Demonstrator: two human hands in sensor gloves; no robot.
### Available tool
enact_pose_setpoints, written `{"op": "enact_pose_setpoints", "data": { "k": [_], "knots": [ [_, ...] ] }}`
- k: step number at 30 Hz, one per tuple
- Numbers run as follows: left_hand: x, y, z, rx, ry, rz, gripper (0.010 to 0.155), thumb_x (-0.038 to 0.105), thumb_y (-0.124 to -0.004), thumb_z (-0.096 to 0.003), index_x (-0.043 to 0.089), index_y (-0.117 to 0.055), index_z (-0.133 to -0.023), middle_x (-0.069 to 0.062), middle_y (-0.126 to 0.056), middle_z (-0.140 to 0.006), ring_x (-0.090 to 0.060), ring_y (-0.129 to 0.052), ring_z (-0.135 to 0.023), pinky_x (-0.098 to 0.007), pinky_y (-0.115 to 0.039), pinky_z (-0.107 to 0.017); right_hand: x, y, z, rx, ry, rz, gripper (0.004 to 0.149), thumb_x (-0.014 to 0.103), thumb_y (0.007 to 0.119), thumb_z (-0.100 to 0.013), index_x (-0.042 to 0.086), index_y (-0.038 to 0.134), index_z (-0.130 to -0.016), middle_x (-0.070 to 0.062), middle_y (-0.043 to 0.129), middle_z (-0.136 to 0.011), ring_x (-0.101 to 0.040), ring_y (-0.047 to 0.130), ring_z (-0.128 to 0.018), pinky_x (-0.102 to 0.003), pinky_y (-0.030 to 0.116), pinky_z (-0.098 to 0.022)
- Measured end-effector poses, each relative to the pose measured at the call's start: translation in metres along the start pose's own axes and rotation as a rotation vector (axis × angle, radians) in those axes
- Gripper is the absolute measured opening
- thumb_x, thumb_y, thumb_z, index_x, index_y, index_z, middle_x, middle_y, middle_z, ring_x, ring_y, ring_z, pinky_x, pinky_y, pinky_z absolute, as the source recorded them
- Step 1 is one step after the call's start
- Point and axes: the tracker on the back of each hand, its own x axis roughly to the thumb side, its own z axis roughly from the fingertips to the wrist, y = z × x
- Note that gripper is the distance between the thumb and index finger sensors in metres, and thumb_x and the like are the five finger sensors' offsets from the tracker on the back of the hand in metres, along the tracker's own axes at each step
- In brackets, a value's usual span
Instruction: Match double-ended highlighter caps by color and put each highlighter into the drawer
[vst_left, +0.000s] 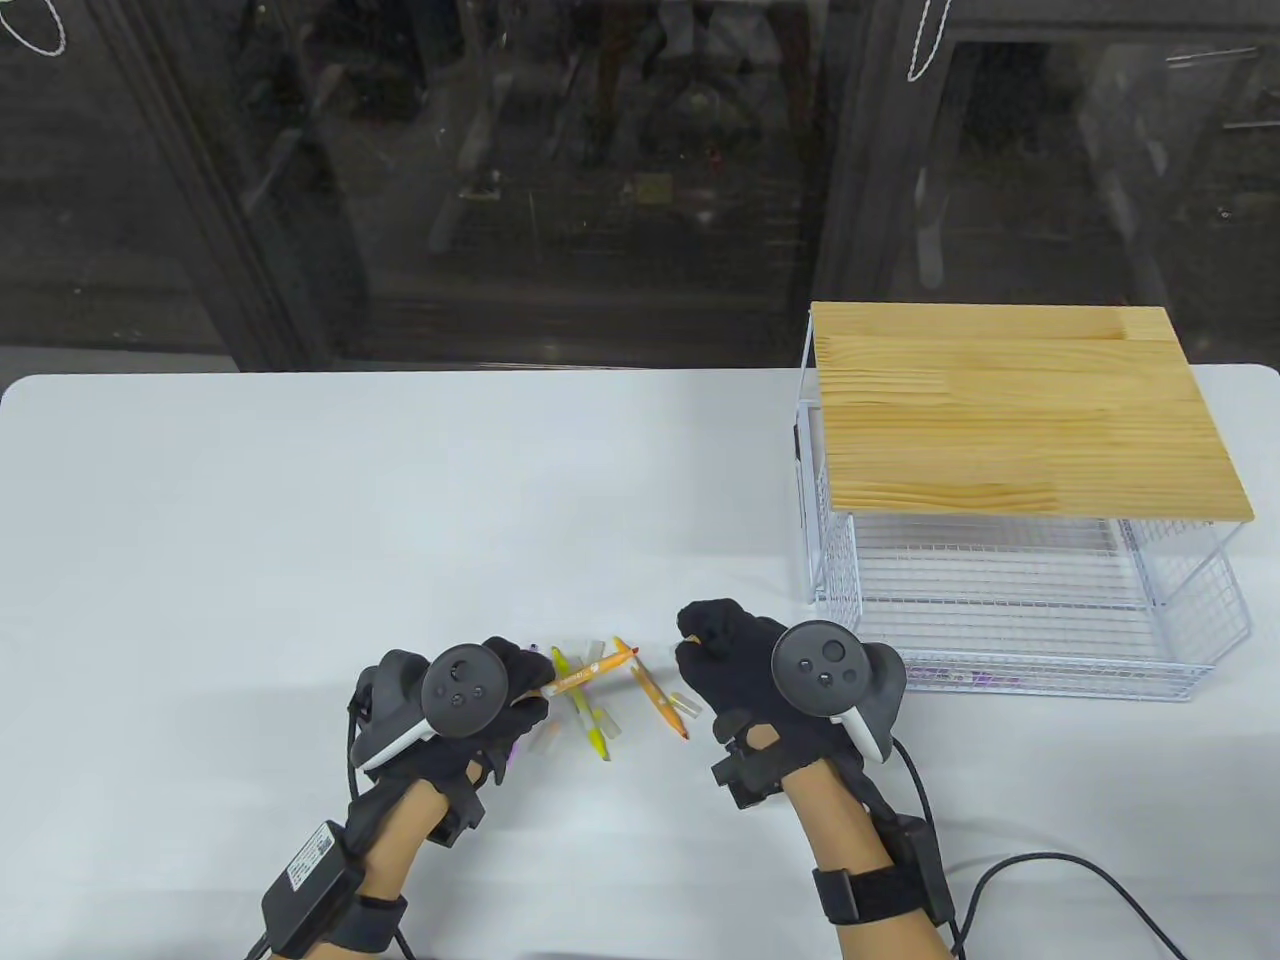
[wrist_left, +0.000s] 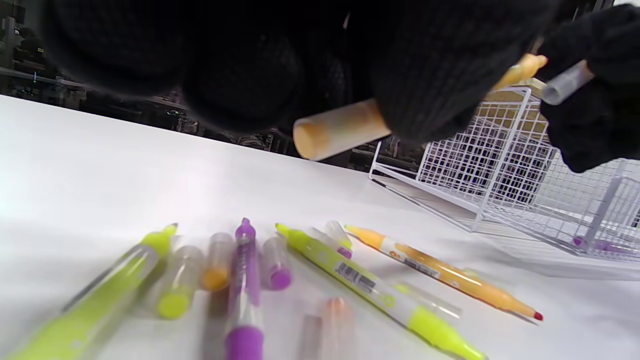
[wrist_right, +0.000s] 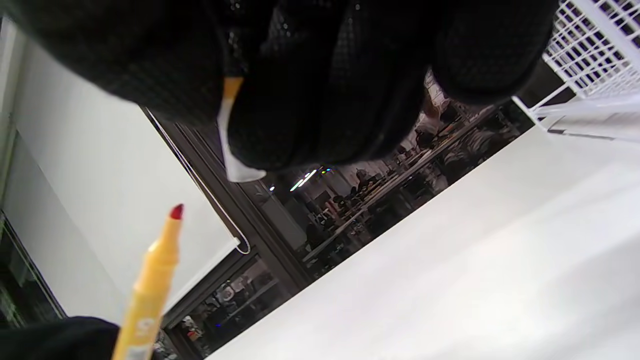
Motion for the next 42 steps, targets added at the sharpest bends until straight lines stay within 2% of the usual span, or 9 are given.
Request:
{"op": "enact_pose_setpoints", "data": {
  "k": [6,12,25,37,42],
  "knots": [
    [0.004,-0.002,0.000,-0.012,-0.014,-0.011,0.047,0.042,-0.089,-0.0380,0.030,-0.089,-0.084,0.002,-0.093,-0.082,-0.025,-0.097,-0.051,-0.050,-0.086,-0.036,0.000,0.001,0.000,-0.001,-0.004,-0.061,0.041,0.046,0.089,-0.041,0.035,0.085,-0.079,0.004,0.103,-0.066,-0.023,0.101,-0.055,-0.050,0.080,-0.048],
    [0.005,-0.002,0.000,-0.018,-0.014,-0.015,0.047,0.042,-0.089,-0.0381,0.030,-0.089,-0.084,0.002,-0.093,-0.082,-0.025,-0.097,-0.051,-0.050,-0.086,-0.036,-0.001,0.008,0.000,0.084,-0.017,-0.091,0.041,0.045,0.089,-0.041,0.035,0.084,-0.081,0.004,0.102,-0.070,-0.024,0.099,-0.058,-0.052,0.078,-0.050],
    [0.005,-0.002,0.000,-0.019,-0.014,-0.016,0.047,0.042,-0.089,-0.0382,0.030,-0.090,-0.084,0.002,-0.093,-0.083,-0.026,-0.097,-0.053,-0.050,-0.086,-0.037,0.000,0.020,-0.001,0.179,-0.021,-0.068,0.043,0.044,0.088,-0.043,0.033,0.085,-0.084,0.003,0.102,-0.072,-0.026,0.098,-0.059,-0.053,0.077,-0.051],
    [0.003,0.000,0.001,0.021,-0.002,-0.010,0.047,0.042,-0.088,-0.0391,0.031,-0.088,-0.085,0.002,-0.090,-0.087,-0.031,-0.092,-0.070,-0.055,-0.082,-0.044,0.001,0.021,-0.001,0.212,-0.029,-0.026,0.044,0.043,0.089,-0.042,0.030,0.086,-0.084,0.002,0.101,-0.072,-0.026,0.098,-0.059,-0.053,0.076,-0.051],
    [0.001,0.000,0.001,0.030,-0.002,0.017,0.047,0.041,-0.087,-0.0395,0.031,-0.087,-0.085,0.002,-0.090,-0.087,-0.031,-0.092,-0.070,-0.055,-0.082,-0.045,0.001,0.021,-0.001,0.223,-0.031,-0.005,0.044,0.042,0.089,-0.042,0.030,0.086,-0.084,0.001,0.101,-0.073,-0.026,0.098,-0.059,-0.054,0.076,-0.052]
  ]
}}
